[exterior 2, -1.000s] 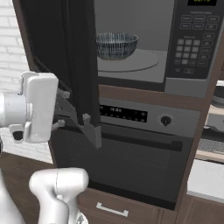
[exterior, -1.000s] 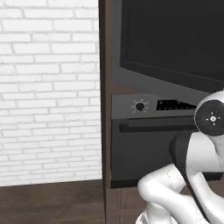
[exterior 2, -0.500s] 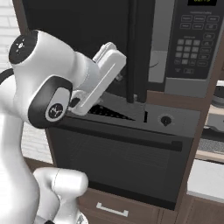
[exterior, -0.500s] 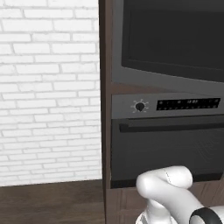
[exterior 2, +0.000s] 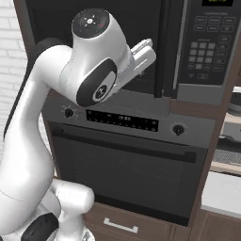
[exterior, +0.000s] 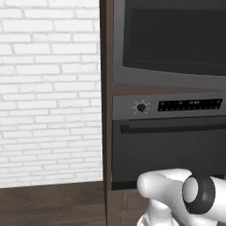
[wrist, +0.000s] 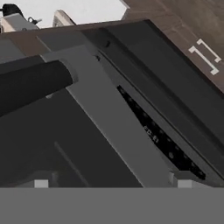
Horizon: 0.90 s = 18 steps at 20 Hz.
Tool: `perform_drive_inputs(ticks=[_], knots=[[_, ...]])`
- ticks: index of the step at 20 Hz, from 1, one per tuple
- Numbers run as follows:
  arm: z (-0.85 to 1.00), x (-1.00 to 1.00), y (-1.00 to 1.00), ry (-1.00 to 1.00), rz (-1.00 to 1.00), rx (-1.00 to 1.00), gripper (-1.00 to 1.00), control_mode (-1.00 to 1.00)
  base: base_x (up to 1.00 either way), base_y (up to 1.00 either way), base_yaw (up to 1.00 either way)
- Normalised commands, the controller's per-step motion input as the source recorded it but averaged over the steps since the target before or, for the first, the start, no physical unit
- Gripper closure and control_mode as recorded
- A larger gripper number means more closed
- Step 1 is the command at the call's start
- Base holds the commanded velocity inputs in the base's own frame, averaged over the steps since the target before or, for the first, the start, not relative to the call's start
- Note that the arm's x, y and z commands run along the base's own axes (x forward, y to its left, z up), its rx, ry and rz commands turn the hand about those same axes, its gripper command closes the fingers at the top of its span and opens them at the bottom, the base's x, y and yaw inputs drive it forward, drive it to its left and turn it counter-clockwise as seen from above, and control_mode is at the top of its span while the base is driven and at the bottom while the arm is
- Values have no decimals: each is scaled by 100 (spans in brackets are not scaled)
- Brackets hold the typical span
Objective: Pick the eggplant from the sink and place it in the bowl. Then pick the bowl and place it in the microwave. Then close the microwave door and press the start button.
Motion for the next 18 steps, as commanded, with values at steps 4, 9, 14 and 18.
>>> perform_drive_inputs(ticks=[4, 9, 14, 18], knots=[[-67, 32, 0, -28, 4, 5, -100, -100, 0, 0, 0], [-58, 42, 0, -27, 4, 11, -100, -100, 0, 0, 0], [-3, 84, 0, -5, 6, 17, -100, -100, 0, 0, 0], [1, 86, 0, 0, 10, 15, -100, -100, 0, 0, 0]])
